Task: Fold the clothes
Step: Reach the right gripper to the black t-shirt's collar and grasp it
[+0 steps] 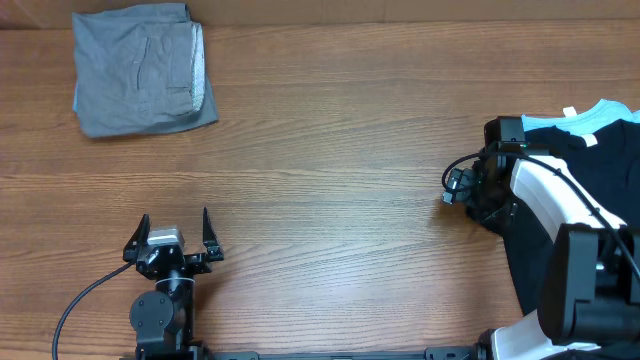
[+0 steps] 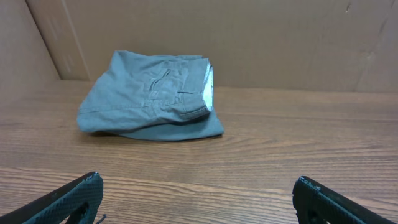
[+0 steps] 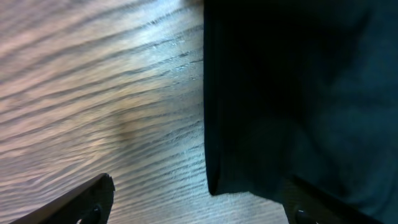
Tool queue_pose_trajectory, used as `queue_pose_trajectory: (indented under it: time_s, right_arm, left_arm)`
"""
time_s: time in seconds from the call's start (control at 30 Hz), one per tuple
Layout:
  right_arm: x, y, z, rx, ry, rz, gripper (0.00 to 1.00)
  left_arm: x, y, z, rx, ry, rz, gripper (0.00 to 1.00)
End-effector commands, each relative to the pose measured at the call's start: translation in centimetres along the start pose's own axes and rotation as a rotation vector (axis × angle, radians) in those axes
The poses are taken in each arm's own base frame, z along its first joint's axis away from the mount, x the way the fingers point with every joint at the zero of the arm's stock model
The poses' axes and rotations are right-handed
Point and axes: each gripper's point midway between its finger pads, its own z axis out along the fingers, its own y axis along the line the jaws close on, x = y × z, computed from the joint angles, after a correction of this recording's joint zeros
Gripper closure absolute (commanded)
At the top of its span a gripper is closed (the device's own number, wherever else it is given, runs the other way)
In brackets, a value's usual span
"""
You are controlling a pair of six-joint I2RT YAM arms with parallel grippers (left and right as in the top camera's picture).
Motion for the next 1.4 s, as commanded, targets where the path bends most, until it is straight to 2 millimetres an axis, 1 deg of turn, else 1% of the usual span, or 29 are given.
queue_pose_trajectory:
  time_s: [0.0, 0.07, 0.27, 0.33, 0.43, 0.47, 0.53, 0.63, 0.73, 0.77, 0.87, 0.93, 1.0, 1.07, 1.1, 1.17, 1.23, 1.27, 1.3, 1.37]
  right_arm:
    - [0.1, -0.4, 0.8, 0.016, 0.015, 0.007, 0.16]
    - [0.1, -0.4, 1.0, 0.017, 0.018, 0.007, 0.23]
    - [0.2, -0.5, 1.8, 0.023, 0.033, 0.007, 0.24]
    - [0.1, -0.6, 1.9, 0.034, 0.029, 0.008, 0.29]
    - [0.0, -0.7, 1.9, 0.040, 0.026, 0.007, 0.30]
    - [0.0, -0.7, 1.9, 0.040, 0.026, 0.007, 0.33]
    - [0.0, -0.7, 1.9, 0.039, 0.025, 0.007, 0.50]
    - [-0.1, -0.7, 1.9, 0.038, 0.021, 0.007, 0.67]
    - [-0.2, -0.7, 1.9, 0.037, 0.018, 0.008, 0.92]
    - [-0.2, -0.7, 1.9, 0.037, 0.018, 0.008, 0.96]
    - [-0.4, -0.6, 1.8, 0.034, 0.011, 0.009, 0.96]
    - [-0.8, -0.4, 1.3, 0.032, 0.005, 0.020, 0.96]
    - [-1.3, -0.2, 0.3, 0.028, -0.006, 0.036, 0.96]
    - [-2.1, 0.1, -1.2, 0.019, -0.032, 0.037, 0.96]
    - [-3.2, 0.6, -3.2, 0.003, -0.074, 0.037, 0.96]
    - [-4.2, 1.0, -5.9, -0.017, -0.131, 0.037, 0.96]
    - [-5.0, 1.4, -8.3, -0.035, -0.182, 0.035, 0.96]
    - [-5.4, 1.6, -10.0, -0.048, -0.217, 0.034, 0.96]
    - [-5.6, 1.7, -11.0, -0.054, -0.235, 0.034, 0.96]
    - [-5.9, 1.9, -13.5, -0.071, -0.284, 0.032, 0.96]
  left_arm:
    - [-0.1, 0.0, 0.0, 0.000, -0.008, 0.019, 0.00]
    - [-0.1, 0.0, 0.0, 0.000, -0.008, 0.019, 0.00]
    - [-0.1, 0.0, 0.0, 0.000, -0.008, 0.019, 0.00]
    - [-0.1, 0.0, 0.0, 0.000, -0.008, 0.019, 0.00]
    - [-0.1, 0.0, 0.0, 0.000, -0.008, 0.019, 0.00]
    - [-0.1, 0.0, 0.0, 0.001, -0.008, 0.019, 0.00]
    - [-0.1, 0.0, 0.0, 0.000, -0.008, 0.019, 0.00]
    - [-0.1, 0.0, 0.0, 0.000, -0.008, 0.019, 0.00]
    - [-0.1, 0.0, 0.0, 0.001, -0.008, 0.019, 0.00]
    - [-0.1, 0.0, 0.0, 0.000, -0.008, 0.019, 0.00]
    - [-0.1, 0.0, 0.0, 0.000, -0.008, 0.019, 0.00]
    - [-0.1, 0.0, 0.0, 0.001, -0.008, 0.019, 0.00]
    - [-0.1, 0.0, 0.0, 0.000, -0.008, 0.019, 0.00]
    - [-0.1, 0.0, 0.0, 0.000, -0.008, 0.019, 0.00]
    - [-0.1, 0.0, 0.0, 0.000, -0.008, 0.019, 0.00]
    - [-0.1, 0.0, 0.0, 0.000, -0.008, 0.019, 0.00]
    - [-0.1, 0.0, 0.0, 0.000, -0.008, 0.019, 0.00]
    - [-0.1, 0.0, 0.0, 0.000, -0.008, 0.019, 0.00]
    - [-0.1, 0.0, 0.0, 0.000, -0.008, 0.019, 0.00]
    - [-0.1, 0.0, 0.0, 0.000, -0.008, 0.019, 0.00]
